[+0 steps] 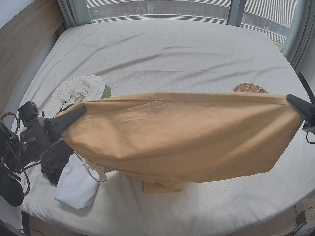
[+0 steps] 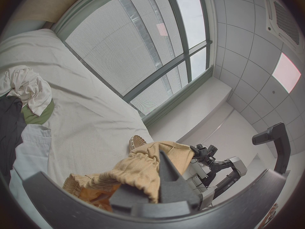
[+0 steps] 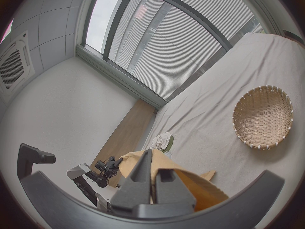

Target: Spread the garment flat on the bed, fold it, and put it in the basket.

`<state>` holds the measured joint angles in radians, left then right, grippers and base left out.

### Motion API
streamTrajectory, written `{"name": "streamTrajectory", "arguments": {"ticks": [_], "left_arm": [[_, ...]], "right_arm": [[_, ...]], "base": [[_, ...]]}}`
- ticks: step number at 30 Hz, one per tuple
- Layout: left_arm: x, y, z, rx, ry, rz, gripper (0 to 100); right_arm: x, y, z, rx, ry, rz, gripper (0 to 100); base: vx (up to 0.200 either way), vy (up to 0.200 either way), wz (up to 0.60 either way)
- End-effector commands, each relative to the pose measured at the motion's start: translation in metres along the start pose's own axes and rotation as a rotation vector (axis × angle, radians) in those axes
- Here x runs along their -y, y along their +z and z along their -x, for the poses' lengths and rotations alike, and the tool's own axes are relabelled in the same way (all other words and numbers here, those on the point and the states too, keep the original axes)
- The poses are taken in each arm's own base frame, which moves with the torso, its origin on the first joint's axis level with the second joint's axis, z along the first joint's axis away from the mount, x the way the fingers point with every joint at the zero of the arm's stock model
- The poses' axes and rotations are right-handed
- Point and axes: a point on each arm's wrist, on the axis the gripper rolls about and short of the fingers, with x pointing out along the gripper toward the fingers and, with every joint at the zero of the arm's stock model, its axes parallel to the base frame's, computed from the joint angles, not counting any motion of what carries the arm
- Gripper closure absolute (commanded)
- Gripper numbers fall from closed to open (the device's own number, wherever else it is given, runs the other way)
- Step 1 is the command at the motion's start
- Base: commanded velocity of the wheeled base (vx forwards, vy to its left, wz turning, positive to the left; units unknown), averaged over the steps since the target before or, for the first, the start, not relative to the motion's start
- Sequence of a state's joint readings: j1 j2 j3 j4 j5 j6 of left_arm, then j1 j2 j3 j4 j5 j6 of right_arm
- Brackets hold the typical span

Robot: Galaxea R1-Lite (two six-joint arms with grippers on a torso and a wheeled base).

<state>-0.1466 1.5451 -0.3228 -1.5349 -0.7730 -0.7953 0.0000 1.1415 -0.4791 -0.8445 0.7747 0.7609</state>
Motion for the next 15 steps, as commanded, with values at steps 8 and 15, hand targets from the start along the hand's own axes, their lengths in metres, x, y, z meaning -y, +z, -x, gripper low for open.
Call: {"name": "streamTrajectory", "arguments": {"ticks": [8, 15], "left_arm": [[-0.014, 0.01, -0.017, 0.037, 0.014, -0.018, 100], [-0.024, 0.016, -0.029, 0.052, 0.014, -0.027, 100]], "right_arm": [[0.032, -0.004, -0.021, -0.038, -0.04, -0.052, 100], [0.059, -0.006, -0.039, -0.047, -0.053, -0.066, 100]], "base": [[0.0, 0.0, 0.0], [0.0, 0.0, 0.0]]}}
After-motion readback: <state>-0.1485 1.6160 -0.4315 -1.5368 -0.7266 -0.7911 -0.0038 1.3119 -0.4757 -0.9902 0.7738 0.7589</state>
